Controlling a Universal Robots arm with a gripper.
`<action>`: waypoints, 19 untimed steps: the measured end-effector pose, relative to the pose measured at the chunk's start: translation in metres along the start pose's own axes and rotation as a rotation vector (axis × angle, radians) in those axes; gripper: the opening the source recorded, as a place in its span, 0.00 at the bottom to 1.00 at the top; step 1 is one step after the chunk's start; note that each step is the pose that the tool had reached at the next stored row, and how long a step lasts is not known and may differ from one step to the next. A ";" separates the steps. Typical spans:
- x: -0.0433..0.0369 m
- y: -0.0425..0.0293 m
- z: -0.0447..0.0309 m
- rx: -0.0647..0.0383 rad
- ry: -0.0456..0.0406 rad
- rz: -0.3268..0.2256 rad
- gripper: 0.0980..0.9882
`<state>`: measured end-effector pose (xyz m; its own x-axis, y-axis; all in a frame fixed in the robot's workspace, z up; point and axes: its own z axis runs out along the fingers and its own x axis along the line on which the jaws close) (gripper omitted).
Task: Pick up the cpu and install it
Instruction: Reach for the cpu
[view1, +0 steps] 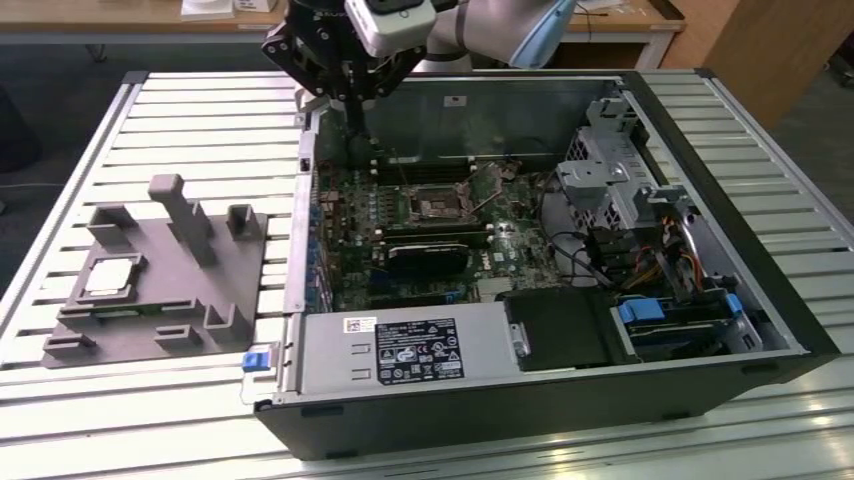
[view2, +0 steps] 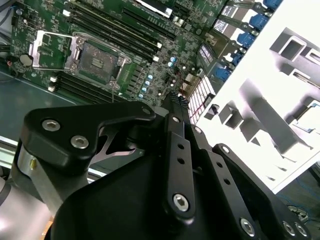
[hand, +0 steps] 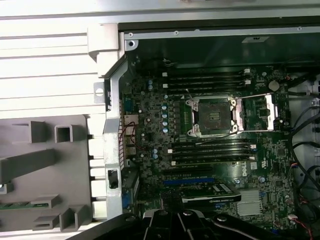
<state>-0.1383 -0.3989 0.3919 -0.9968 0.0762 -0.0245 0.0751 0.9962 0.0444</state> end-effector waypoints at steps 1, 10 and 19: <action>0.0002 0.0000 0.0000 0.000 0.0000 0.000 0.01; 0.0030 -0.0002 0.0003 0.000 0.0000 0.000 0.01; 0.0110 -0.0009 0.0006 0.000 0.0000 0.000 0.01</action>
<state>-0.1493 -0.3989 0.3910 -0.9968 0.0762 -0.0244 0.0751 0.9962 0.0443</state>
